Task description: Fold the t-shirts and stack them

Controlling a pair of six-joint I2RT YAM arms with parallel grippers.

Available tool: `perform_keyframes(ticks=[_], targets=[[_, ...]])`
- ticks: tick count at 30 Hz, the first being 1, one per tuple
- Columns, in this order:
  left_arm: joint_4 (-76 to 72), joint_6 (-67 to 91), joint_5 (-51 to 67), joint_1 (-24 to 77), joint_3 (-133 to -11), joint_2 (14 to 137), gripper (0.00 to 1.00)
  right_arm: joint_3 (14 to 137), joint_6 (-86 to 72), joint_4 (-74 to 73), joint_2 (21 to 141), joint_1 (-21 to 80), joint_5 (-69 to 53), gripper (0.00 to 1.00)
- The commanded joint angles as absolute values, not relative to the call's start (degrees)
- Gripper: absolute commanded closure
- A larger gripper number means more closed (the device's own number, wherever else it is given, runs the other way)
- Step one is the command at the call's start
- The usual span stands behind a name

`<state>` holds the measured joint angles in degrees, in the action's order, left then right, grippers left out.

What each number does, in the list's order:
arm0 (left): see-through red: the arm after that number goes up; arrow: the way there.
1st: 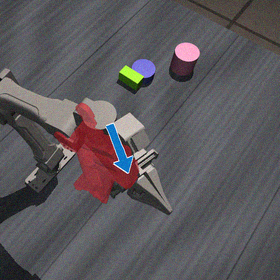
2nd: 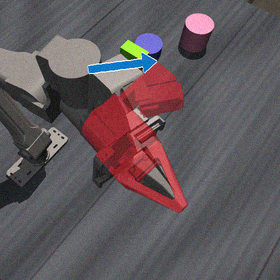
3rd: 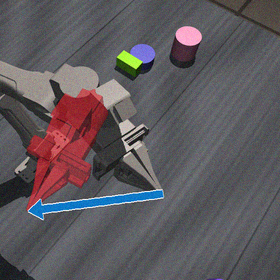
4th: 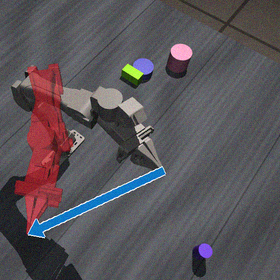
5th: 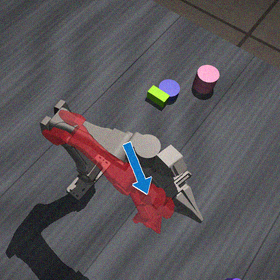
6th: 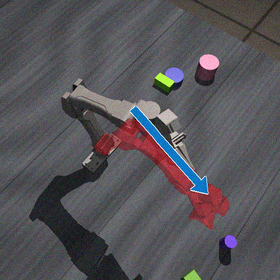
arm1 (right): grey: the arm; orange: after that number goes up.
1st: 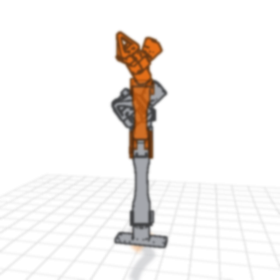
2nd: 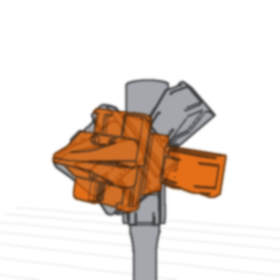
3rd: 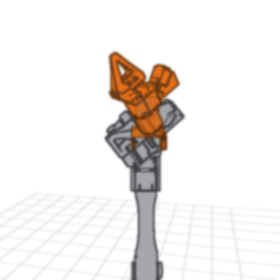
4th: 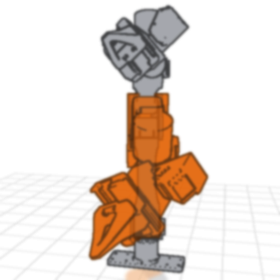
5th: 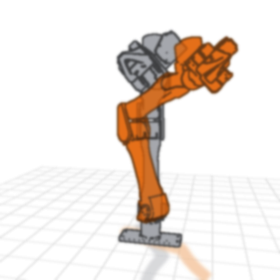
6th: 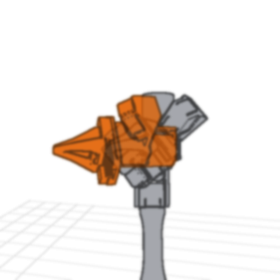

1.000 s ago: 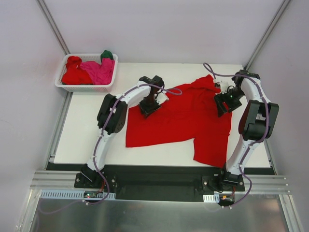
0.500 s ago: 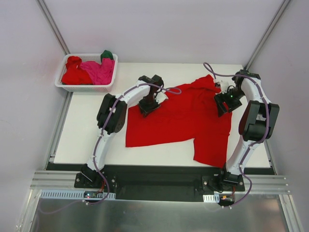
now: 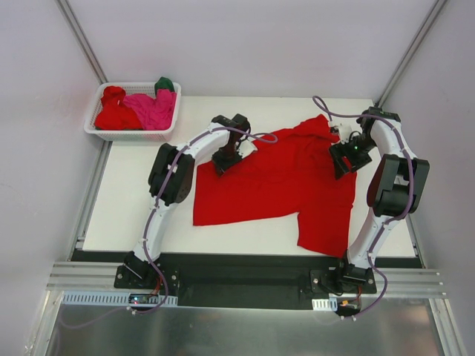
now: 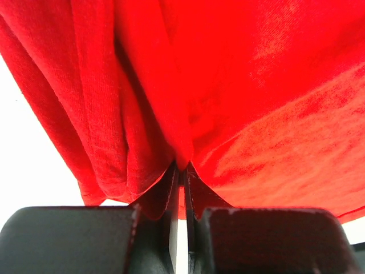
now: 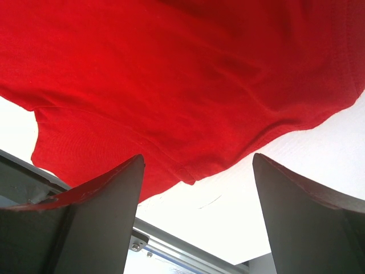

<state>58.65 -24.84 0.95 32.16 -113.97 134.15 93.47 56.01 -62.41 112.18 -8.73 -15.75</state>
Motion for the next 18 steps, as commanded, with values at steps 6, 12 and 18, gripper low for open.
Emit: perform_keyframes(ticks=[6, 12, 18], targets=[[60.3, -25.6, -1.3, 32.8, -116.6, 131.3, 1.0, 93.4, 56.6, -63.7, 109.0, -8.4, -17.1, 0.2], [60.5, -27.6, -3.4, 33.9, -119.9, 126.7, 1.0, 93.5, 56.4, -63.9, 109.2, -8.4, -17.4, 0.2], [60.0, -31.3, -8.2, 33.8, -122.8, 124.2, 1.0, 93.5, 56.2, -63.6, 109.4, -8.3, -17.6, 0.2]])
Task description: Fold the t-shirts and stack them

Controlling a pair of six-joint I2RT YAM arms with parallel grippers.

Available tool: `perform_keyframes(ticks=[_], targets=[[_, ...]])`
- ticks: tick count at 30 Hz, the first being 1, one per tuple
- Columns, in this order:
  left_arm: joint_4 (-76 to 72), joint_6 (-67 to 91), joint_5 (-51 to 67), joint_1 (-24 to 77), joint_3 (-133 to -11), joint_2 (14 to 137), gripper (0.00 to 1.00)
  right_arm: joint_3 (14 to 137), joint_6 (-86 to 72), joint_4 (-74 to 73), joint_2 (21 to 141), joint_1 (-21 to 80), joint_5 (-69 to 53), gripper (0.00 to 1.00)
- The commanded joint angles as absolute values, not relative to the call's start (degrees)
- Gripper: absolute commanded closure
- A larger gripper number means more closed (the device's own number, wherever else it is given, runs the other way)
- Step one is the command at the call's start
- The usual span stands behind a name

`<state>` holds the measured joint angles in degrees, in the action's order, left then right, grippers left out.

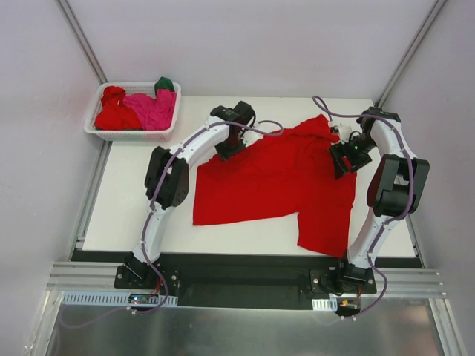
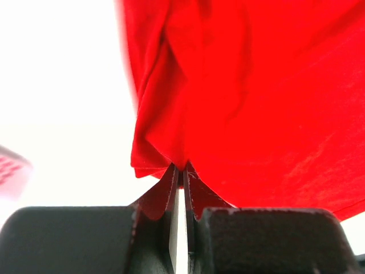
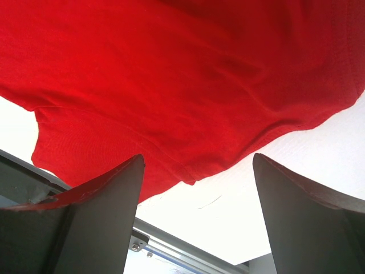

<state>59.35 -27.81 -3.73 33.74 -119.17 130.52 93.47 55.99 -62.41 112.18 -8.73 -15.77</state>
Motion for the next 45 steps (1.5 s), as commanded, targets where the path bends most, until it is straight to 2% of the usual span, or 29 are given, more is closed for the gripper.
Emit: perform_keyframes(ticks=[1, 18, 31, 39, 40, 42, 43, 44, 45], targets=[[59.9, -31.6, -9.2, 33.8, -123.0, 124.1, 1.0, 93.5, 56.2, -63.6, 109.3, -8.4, -17.5, 0.2], [52.2, -36.2, -20.6, 29.4, -122.1, 129.2, 1.0, 91.8, 57.0, -63.7, 107.2, -8.4, -17.7, 0.2], [48.8, -38.1, -22.9, 28.7, -120.8, 133.3, 1.0, 90.5, 57.3, -63.6, 106.3, -8.4, -17.5, 0.2], [48.8, -37.3, -21.3, 29.4, -116.5, 130.5, 1.0, 90.7, 57.0, -63.6, 106.4, -8.4, -17.6, 0.2], [48.9, -37.3, -21.5, 29.4, -115.8, 130.6, 0.97, 90.8, 57.0, -63.5, 106.5, -8.4, -17.8, 0.2], [48.9, -36.7, -20.8, 29.4, -115.3, 130.3, 0.82, 91.0, 56.7, -63.6, 106.5, -8.5, -17.8, 0.19], [48.9, -36.4, -20.5, 29.4, -115.1, 129.9, 0.65, 91.1, 56.8, -63.6, 106.6, -8.4, -17.7, 0.19], [49.0, -35.6, -20.0, 29.6, -115.1, 129.5, 0.59, 91.0, 56.7, -63.6, 106.6, -8.4, -17.6, 0.2], [48.8, -35.2, -19.7, 29.7, -115.0, 128.9, 0.49, 91.1, 56.8, -63.7, 106.6, -8.4, -17.5, 0.2]])
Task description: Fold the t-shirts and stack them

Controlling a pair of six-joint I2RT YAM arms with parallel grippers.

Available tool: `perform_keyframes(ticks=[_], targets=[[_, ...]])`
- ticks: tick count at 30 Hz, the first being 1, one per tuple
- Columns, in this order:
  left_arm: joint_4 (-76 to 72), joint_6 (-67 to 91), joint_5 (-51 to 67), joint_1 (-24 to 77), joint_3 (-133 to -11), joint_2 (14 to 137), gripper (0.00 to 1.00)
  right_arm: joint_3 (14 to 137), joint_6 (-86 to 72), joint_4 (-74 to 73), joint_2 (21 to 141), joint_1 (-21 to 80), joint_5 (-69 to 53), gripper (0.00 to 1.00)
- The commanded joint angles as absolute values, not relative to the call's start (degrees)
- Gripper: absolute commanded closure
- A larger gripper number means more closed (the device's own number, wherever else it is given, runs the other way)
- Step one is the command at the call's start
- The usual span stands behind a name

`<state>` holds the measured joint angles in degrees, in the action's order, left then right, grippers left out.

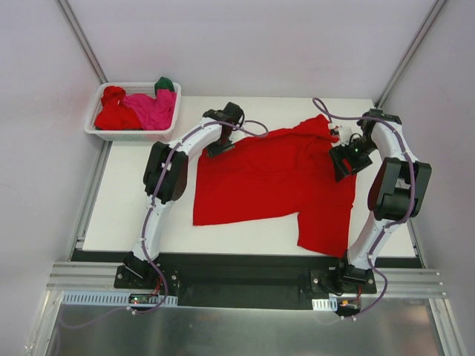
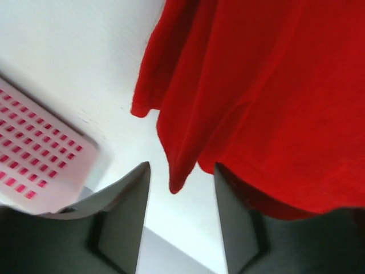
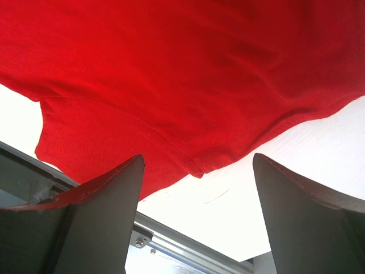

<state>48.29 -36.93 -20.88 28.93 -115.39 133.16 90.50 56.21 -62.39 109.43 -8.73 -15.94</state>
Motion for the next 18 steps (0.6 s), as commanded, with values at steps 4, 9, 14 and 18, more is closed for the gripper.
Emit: perform_keyframes(ticks=[4, 9, 14, 18], targets=[[48.3, -35.8, -21.9, 29.8, -117.1, 127.1, 0.01, 91.0, 56.8, -63.7, 106.3, -8.4, -17.3, 0.19], [48.0, -36.8, -23.8, 28.6, -123.7, 129.9, 0.01, 90.8, 56.5, -63.6, 106.5, -8.4, -17.6, 0.19], [46.3, -37.4, -25.6, 28.4, -126.8, 133.2, 0.01, 90.9, 56.6, -63.8, 106.4, -8.3, -17.5, 0.2], [45.9, -37.8, -25.6, 28.3, -127.4, 135.3, 0.01, 90.7, 56.8, -64.0, 106.1, -8.3, -17.4, 0.2]])
